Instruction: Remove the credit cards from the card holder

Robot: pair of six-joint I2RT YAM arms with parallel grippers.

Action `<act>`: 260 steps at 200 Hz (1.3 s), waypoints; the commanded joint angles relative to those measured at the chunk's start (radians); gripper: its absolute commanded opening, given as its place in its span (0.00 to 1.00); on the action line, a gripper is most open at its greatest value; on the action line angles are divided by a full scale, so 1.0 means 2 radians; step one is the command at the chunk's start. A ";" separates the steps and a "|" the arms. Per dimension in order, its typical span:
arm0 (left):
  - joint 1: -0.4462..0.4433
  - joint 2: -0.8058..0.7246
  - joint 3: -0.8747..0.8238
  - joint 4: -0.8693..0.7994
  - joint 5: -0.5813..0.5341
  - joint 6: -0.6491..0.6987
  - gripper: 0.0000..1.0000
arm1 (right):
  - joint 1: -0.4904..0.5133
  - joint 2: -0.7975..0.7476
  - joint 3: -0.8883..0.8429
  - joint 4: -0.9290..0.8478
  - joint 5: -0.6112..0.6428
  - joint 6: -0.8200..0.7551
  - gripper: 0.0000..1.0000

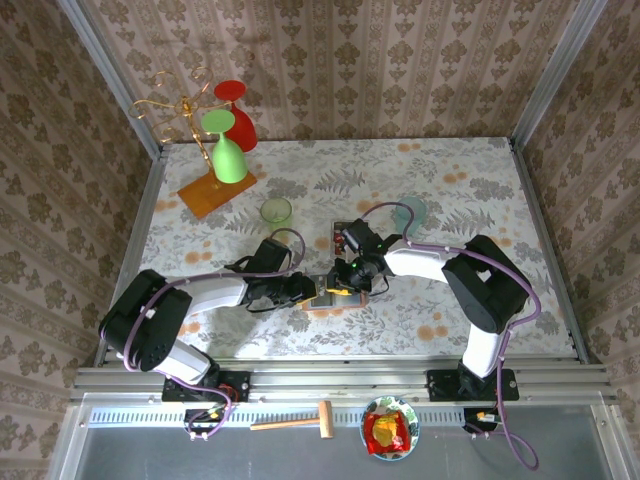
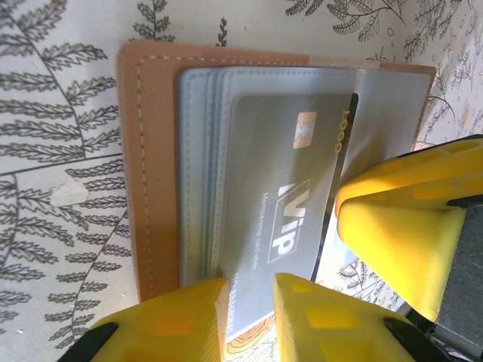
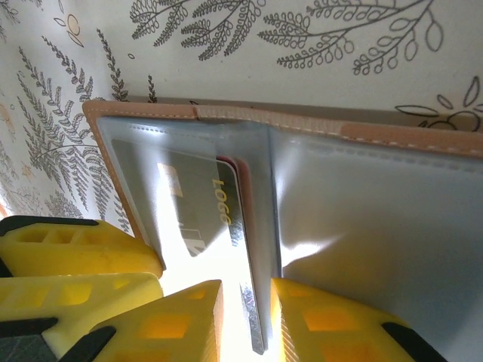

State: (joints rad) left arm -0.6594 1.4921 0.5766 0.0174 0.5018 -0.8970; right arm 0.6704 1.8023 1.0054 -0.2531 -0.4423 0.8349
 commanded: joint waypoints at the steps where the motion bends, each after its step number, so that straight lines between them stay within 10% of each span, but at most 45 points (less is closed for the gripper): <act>1: 0.004 -0.008 -0.012 -0.011 -0.003 -0.006 0.25 | 0.002 -0.004 0.013 -0.021 0.015 -0.012 0.26; 260: 0.018 0.022 0.002 -0.011 -0.003 0.008 0.19 | 0.003 0.004 -0.002 0.022 -0.008 0.007 0.20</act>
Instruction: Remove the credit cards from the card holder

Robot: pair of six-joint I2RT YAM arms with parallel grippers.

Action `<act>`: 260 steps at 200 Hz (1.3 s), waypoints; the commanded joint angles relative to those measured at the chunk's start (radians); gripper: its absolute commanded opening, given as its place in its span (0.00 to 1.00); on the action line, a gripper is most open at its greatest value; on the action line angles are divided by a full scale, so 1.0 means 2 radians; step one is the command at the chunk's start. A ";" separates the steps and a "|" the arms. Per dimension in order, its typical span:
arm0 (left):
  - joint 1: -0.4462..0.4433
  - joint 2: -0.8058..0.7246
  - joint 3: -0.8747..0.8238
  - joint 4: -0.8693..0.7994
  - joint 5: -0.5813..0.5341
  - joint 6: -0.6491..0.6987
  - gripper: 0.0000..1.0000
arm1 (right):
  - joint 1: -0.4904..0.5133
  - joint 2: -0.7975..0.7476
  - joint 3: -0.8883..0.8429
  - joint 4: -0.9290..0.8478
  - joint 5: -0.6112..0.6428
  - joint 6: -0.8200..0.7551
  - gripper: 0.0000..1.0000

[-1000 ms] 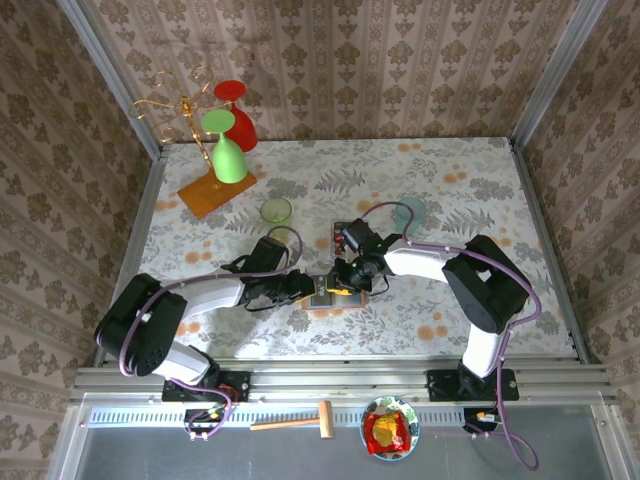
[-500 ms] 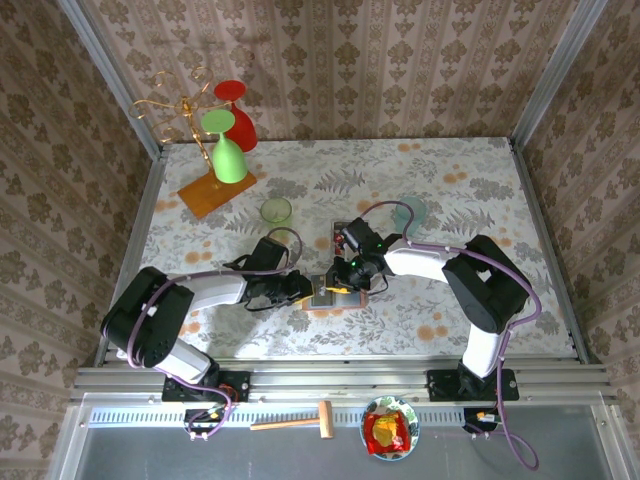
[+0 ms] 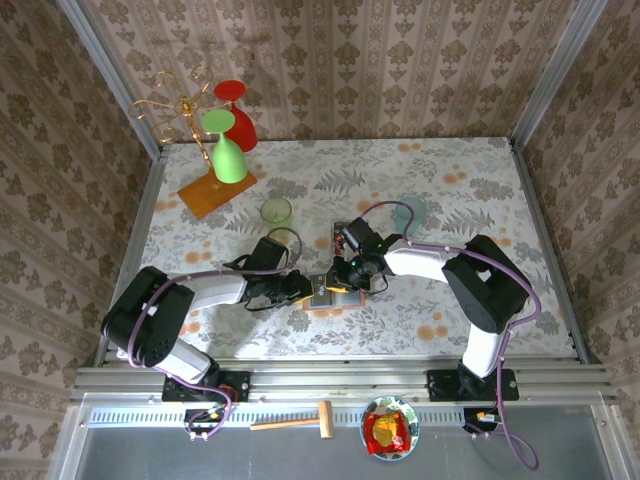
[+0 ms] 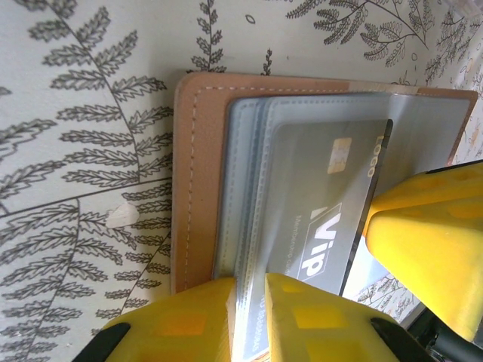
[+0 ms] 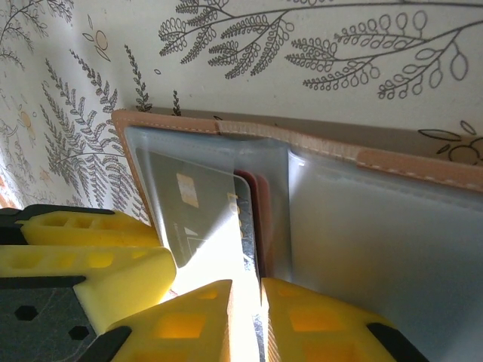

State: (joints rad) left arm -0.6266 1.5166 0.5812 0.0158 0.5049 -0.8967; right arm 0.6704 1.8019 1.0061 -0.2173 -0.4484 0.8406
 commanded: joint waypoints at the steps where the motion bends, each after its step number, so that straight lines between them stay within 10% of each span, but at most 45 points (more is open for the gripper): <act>1: 0.002 0.010 0.000 -0.011 -0.005 0.008 0.19 | 0.003 0.003 -0.002 0.003 -0.004 0.003 0.20; 260: 0.002 0.018 0.001 -0.011 0.000 0.007 0.18 | 0.005 0.009 0.006 -0.022 0.027 -0.008 0.26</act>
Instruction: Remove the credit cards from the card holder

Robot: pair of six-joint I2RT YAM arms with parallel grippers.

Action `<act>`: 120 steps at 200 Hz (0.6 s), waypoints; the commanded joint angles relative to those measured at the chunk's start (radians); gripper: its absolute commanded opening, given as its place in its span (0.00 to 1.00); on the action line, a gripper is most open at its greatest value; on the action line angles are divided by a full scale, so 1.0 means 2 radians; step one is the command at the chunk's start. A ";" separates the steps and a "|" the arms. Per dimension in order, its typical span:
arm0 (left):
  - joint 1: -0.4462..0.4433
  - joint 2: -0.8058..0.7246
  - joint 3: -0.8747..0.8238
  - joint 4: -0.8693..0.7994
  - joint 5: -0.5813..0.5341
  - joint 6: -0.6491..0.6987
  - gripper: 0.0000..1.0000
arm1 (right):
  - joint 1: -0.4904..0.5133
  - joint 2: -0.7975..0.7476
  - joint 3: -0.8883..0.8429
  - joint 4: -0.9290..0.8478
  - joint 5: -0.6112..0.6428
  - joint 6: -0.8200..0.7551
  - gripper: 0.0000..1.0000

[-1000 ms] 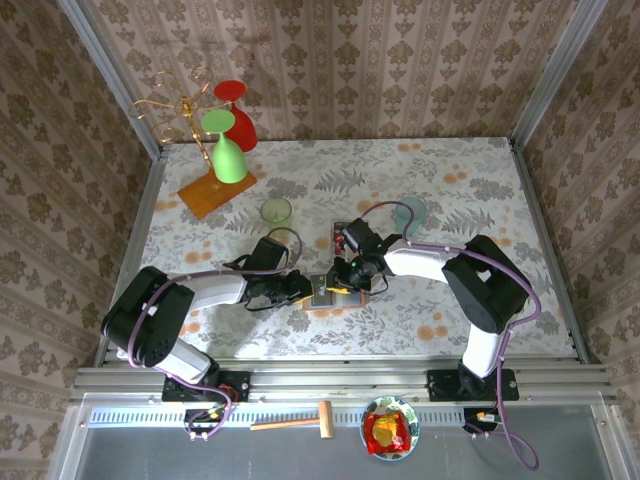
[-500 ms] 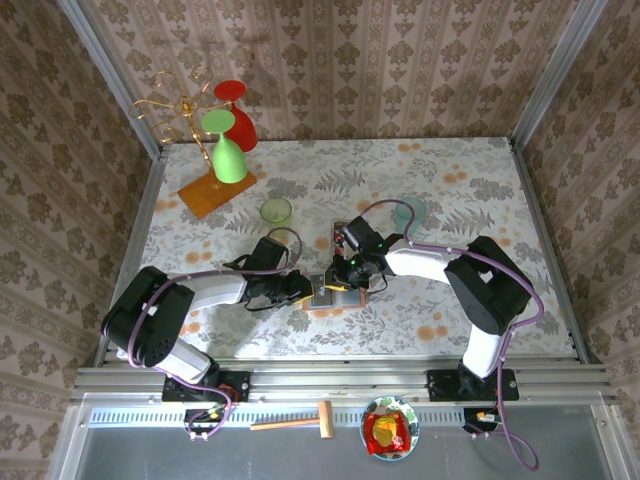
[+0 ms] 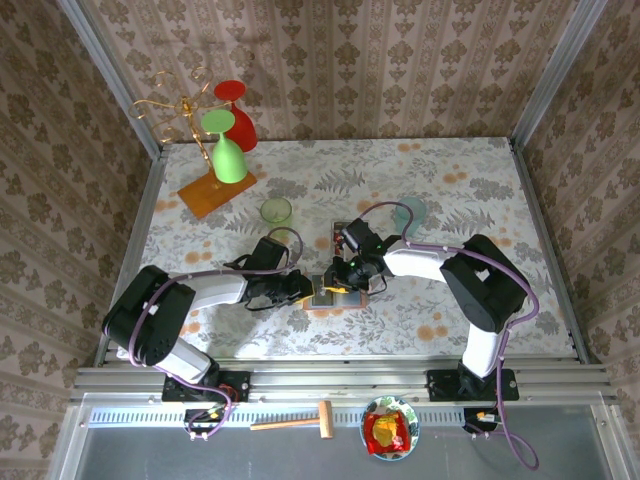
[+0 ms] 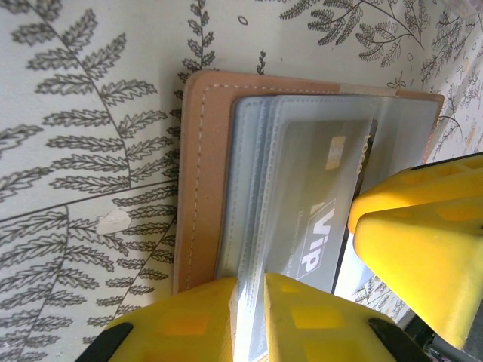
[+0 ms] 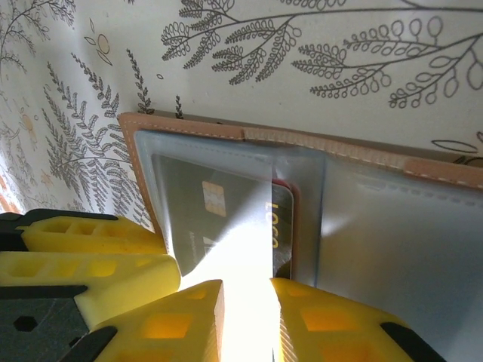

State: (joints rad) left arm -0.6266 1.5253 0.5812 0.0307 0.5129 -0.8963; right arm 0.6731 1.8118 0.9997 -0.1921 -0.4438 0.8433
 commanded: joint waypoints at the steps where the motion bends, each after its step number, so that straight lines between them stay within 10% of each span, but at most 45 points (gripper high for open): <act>1: 0.002 0.013 0.001 -0.018 -0.004 0.007 0.18 | 0.004 0.004 0.009 -0.035 0.025 -0.010 0.26; 120: 0.002 0.011 0.007 -0.025 -0.003 0.008 0.18 | -0.001 -0.003 0.035 -0.075 0.049 -0.045 0.27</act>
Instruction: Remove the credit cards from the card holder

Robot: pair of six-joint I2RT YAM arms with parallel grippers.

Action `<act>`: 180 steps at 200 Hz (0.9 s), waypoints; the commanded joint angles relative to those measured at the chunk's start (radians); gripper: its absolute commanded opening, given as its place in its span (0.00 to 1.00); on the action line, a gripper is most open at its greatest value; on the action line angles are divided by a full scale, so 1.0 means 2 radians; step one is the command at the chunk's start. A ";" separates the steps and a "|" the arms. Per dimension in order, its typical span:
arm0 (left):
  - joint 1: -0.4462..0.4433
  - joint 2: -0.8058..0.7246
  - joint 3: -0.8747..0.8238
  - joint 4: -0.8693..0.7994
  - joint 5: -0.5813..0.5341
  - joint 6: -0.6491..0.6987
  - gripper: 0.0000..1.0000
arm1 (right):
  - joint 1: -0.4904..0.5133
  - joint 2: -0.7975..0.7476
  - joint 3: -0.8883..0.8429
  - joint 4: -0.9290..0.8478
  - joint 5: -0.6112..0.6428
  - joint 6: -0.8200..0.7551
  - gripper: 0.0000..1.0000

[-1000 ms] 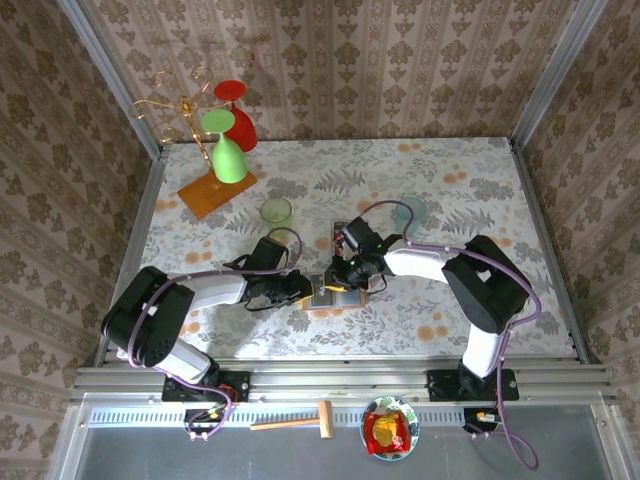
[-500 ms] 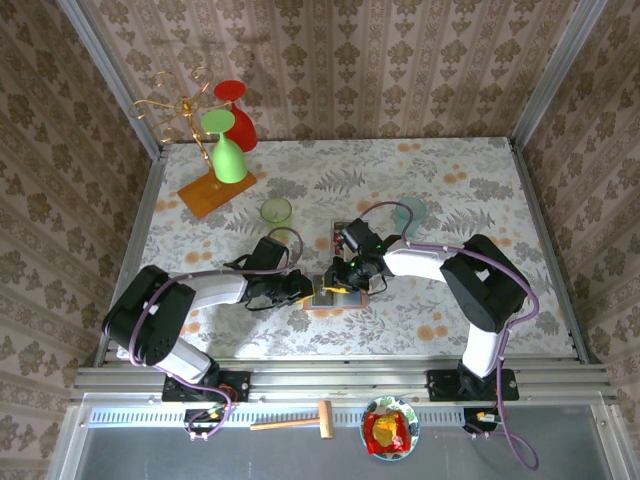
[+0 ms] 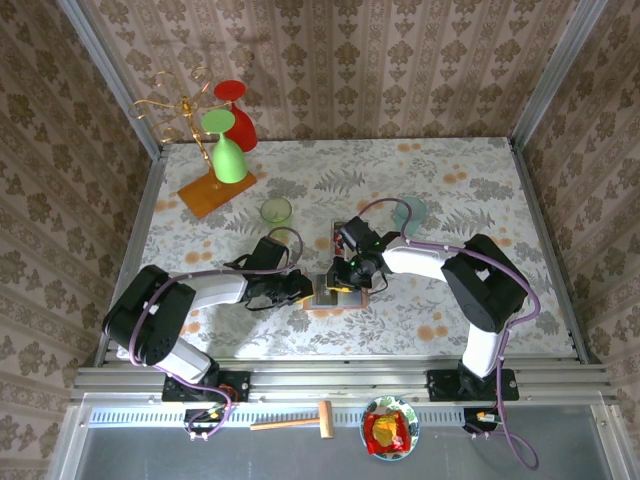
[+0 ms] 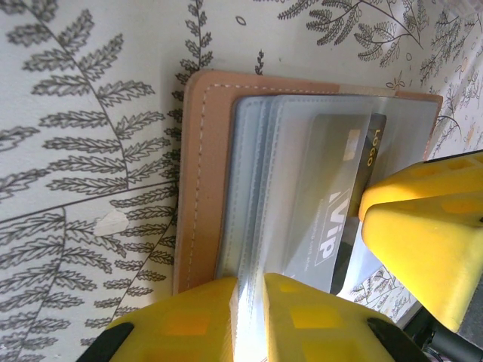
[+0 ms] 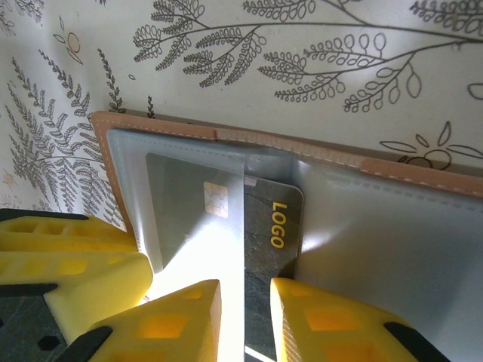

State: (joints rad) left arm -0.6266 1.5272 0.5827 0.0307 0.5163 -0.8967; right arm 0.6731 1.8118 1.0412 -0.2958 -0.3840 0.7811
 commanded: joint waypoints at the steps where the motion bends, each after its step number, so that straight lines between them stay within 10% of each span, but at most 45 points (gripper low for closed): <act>1: 0.002 0.010 0.006 -0.025 -0.005 0.008 0.18 | -0.001 -0.003 0.014 -0.024 0.019 -0.014 0.27; 180: -0.007 0.015 0.085 -0.072 0.006 0.024 0.14 | -0.024 -0.056 -0.050 0.040 -0.021 0.023 0.26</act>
State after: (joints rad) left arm -0.6292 1.5284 0.7254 -0.1101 0.5102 -0.8665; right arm 0.6350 1.7267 0.9623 -0.2581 -0.3927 0.7975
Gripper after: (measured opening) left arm 0.146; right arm 0.268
